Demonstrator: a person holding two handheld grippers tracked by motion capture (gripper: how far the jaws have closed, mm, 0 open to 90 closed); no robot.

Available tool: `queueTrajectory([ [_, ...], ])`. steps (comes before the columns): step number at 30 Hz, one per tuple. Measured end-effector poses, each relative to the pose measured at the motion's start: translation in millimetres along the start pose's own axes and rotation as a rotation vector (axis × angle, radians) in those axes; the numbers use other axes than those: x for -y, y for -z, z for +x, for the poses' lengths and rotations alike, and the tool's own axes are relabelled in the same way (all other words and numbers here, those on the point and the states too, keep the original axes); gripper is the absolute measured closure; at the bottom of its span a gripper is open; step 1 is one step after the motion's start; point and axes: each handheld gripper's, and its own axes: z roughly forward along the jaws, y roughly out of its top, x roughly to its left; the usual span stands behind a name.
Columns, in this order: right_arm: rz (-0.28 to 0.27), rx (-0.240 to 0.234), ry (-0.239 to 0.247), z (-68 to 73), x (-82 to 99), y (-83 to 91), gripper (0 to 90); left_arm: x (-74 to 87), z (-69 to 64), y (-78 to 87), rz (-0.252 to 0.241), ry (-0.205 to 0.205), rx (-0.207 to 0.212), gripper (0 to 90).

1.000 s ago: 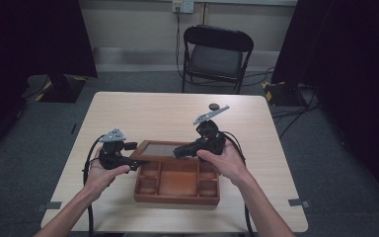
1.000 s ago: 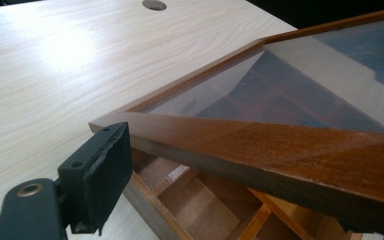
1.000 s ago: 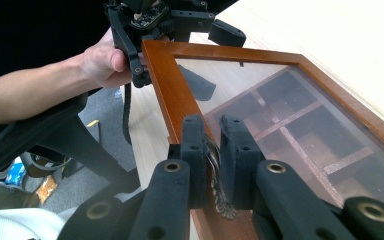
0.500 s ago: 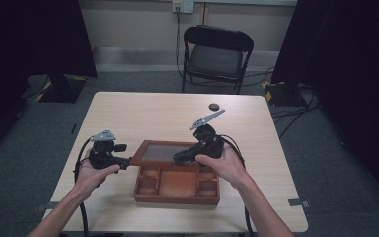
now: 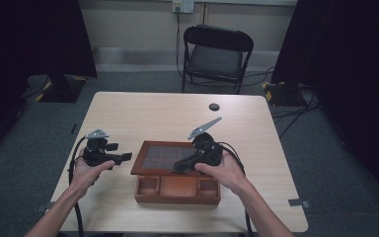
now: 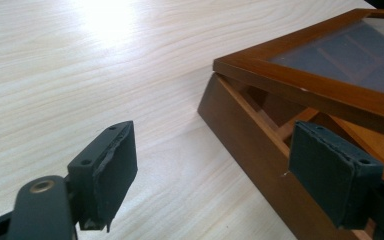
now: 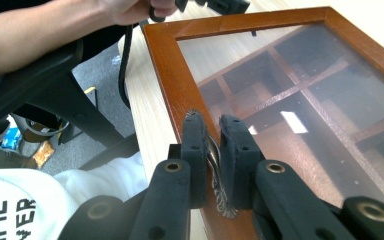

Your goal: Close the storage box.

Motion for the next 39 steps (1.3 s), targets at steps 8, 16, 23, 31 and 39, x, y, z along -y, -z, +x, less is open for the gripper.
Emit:
queueTrajectory([
  [8,0.03,0.01,0.006,2.9,9.6,-9.2,81.8,-0.5,-0.7,-2.7,0.011,-0.009,-0.001,19.1],
  [16,0.064,-0.011,0.013,0.5,19.0,-19.4,82.1,-1.0,0.4,-4.3,0.008,-0.005,-0.003,19.1],
  [23,0.113,-0.008,0.007,-0.7,28.1,-34.7,82.2,-1.0,-1.4,-5.8,0.022,-0.019,-0.002,19.1],
  [31,0.165,-0.012,-0.006,-3.4,35.0,-49.0,82.4,-0.7,-0.8,-5.1,0.022,-0.016,-0.004,19.1],
  [39,0.2,-0.015,-0.017,-7.8,41.5,-60.2,82.5,-0.6,-2.4,-5.6,0.03,-0.029,-0.006,19.1],
])
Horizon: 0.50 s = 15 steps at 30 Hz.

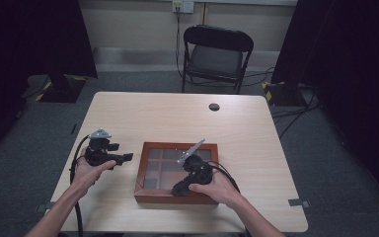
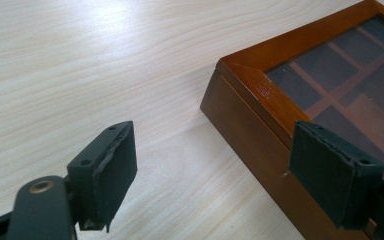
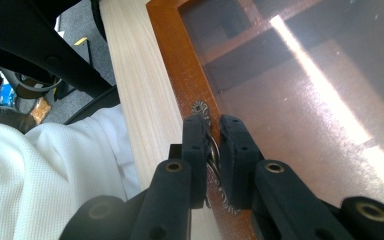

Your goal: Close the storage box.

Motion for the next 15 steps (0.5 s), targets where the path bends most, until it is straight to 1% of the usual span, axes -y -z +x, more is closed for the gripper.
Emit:
queueTrajectory([
  [1,-0.008,-0.007,-0.006,-0.1,0.6,-0.3,82.5,-0.1,0.1,0.4,0.003,-0.005,0.001,19.1],
  [5,-0.016,0.0,0.003,0.0,2.0,0.0,82.0,0.4,1.3,0.0,0.004,0.002,-0.001,19.1],
  [6,-0.026,-0.002,0.0,-0.3,3.1,0.1,79.4,0.6,1.5,-0.1,0.008,0.007,-0.004,19.0],
  [8,-0.059,-0.001,-0.001,-1.8,5.2,2.4,63.2,0.9,2.3,0.1,0.009,0.01,-0.005,18.9],
  [9,-0.073,0.006,-0.012,-3.2,6.0,5.0,61.8,0.8,2.6,0.7,0.009,0.012,-0.002,18.7],
  [10,-0.084,0.03,-0.019,-4.5,6.4,9.1,58.6,0.8,2.5,1.0,0.005,0.018,0.001,18.5],
  [11,-0.128,0.074,-0.034,-9.2,7.6,21.2,50.1,0.8,2.8,1.2,0.008,0.014,-0.01,18.5],
  [12,-0.128,0.074,-0.034,-9.2,7.6,21.2,50.1,0.8,2.8,1.2,0.008,0.014,-0.01,18.4],
  [13,-0.186,0.126,-0.073,-15.7,10.3,36.6,44.0,1.0,3.0,0.9,0.01,0.026,-0.01,18.4],
  [14,-0.219,0.155,-0.092,-19.5,12.7,44.7,40.7,0.7,4.0,0.7,0.026,0.043,-0.023,18.5],
  [15,-0.245,0.189,-0.111,-23.5,15.7,52.8,37.2,0.7,4.9,1.7,0.03,0.06,-0.021,19.1],
])
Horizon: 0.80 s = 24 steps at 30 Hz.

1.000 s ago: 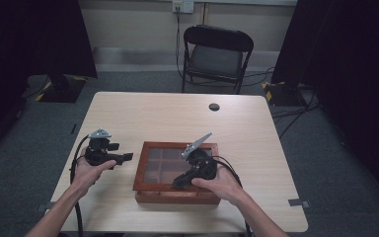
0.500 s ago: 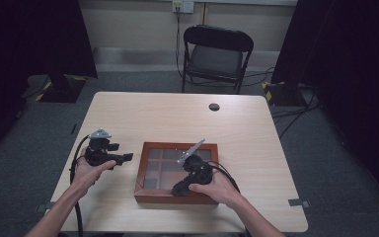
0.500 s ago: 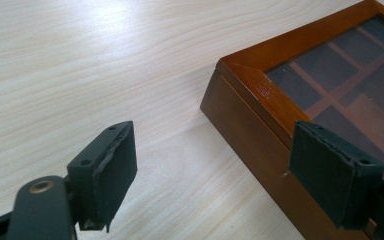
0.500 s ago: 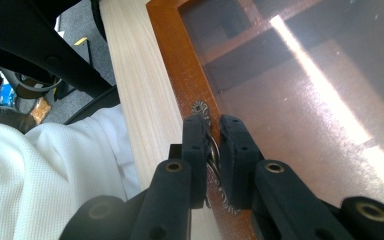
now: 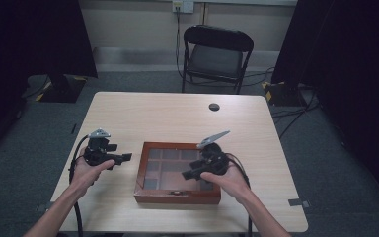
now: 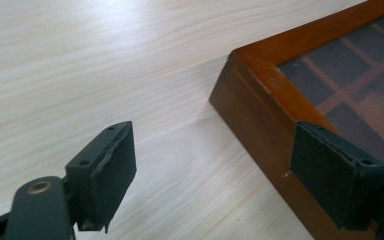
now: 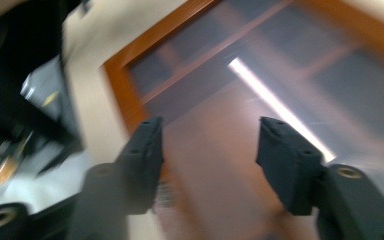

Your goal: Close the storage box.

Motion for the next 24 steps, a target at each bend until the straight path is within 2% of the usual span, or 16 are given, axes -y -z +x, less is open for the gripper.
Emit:
queueTrajectory([
  [1,0.0,0.0,0.0,0.0,0.0,0.0,37.2,0.0,0.0,0.0,0.0,0.0,0.0,19.3],
  [2,-0.045,0.067,-0.042,-12.4,4.0,14.1,25.7,-0.1,0.6,1.0,0.002,0.013,-0.008,19.3],
  [3,-0.045,0.067,-0.042,-12.4,4.0,14.1,25.7,0.2,1.0,1.7,0.0,0.01,-0.019,19.3],
  [4,-0.057,0.107,-0.07,-18.6,7.2,20.5,20.7,0.6,1.9,2.5,-0.002,0.012,-0.02,19.5],
  [7,-0.084,0.188,-0.12,-35.7,21.8,40.4,21.3,2.4,4.8,4.0,0.025,-0.001,-0.04,20.2],
  [8,-0.097,0.258,-0.157,-47.7,35.5,51.5,14.5,5.7,7.2,5.2,0.051,-0.026,-0.063,20.1],
  [9,-0.097,0.258,-0.157,-47.7,35.5,51.5,14.5,5.7,7.2,5.2,0.051,-0.026,-0.063,20.1],
  [10,-0.103,0.28,-0.189,-54.5,43.4,56.7,14.9,8.0,9.0,5.9,0.063,-0.027,-0.073,20.1],
  [11,-0.1,0.339,-0.243,-69.9,59.3,64.6,14.5,10.8,11.8,6.2,0.073,-0.03,-0.076,20.1],
  [12,-0.094,0.387,-0.289,-76.4,66.6,67.0,14.6,14.0,14.2,6.1,0.085,-0.028,-0.084,20.1],
  [13,-0.094,0.387,-0.289,-76.4,66.6,67.0,14.6,17.0,16.8,6.0,0.092,-0.025,-0.092,20.1],
  [16,-0.038,0.486,-0.339,-97.3,91.3,69.2,14.7,23.2,22.3,3.6,0.109,-0.01,-0.123,18.9],
  [17,-0.038,0.486,-0.339,-97.3,91.3,69.2,14.7,24.3,23.2,1.4,0.118,-0.017,-0.138,18.9],
  [20,-0.013,0.55,-0.377,-107.2,105.3,66.1,14.7,27.6,26.5,-5.6,0.145,-0.013,-0.151,18.5],
  [22,0.033,0.612,-0.388,-113.5,112.4,61.1,15.1,31.6,27.0,-12.0,0.169,-0.044,-0.181,18.6],
  [24,0.032,0.632,-0.391,-115.2,114.7,60.6,15.0,33.0,26.8,-13.4,0.163,-0.053,-0.196,18.8],
])
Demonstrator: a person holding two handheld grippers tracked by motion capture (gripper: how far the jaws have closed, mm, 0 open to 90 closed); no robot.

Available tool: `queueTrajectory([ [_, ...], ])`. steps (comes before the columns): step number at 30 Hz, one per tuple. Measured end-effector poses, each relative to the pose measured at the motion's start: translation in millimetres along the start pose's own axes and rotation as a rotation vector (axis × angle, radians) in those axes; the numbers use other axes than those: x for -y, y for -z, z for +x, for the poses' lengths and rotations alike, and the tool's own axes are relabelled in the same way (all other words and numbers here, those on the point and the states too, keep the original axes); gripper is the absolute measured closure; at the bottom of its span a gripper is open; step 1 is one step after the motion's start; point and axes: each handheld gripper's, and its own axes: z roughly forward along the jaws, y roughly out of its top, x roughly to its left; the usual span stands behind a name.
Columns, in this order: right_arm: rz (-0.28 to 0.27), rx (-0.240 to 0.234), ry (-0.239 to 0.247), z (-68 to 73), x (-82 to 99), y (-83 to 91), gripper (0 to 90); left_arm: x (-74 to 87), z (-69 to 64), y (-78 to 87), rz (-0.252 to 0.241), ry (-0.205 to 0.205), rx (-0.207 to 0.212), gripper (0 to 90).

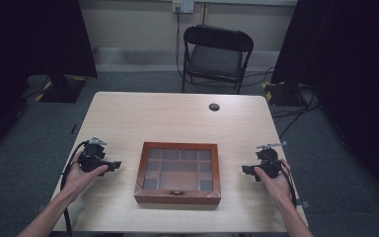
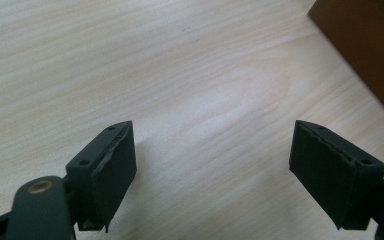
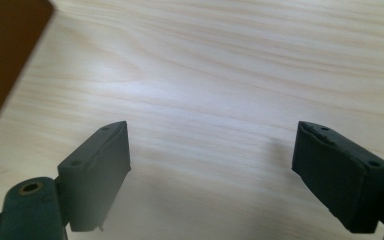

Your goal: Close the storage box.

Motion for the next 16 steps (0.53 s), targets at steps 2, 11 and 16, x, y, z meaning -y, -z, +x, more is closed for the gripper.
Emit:
queueTrajectory([
  [2,0.003,0.063,-0.034,-1.5,6.6,-7.3,12.5,5.9,-3.0,-7.3,-0.022,-0.042,-0.028,16.9],
  [11,-0.22,0.1,-0.005,3.7,26.8,-21.5,0.0,16.9,-5.5,-16.9,-0.151,-0.028,-0.039,2.3],
  [16,-0.219,0.1,-0.006,3.9,26.6,-21.6,0.0,16.7,-5.6,-17.3,-0.148,-0.02,-0.04,1.1],
])
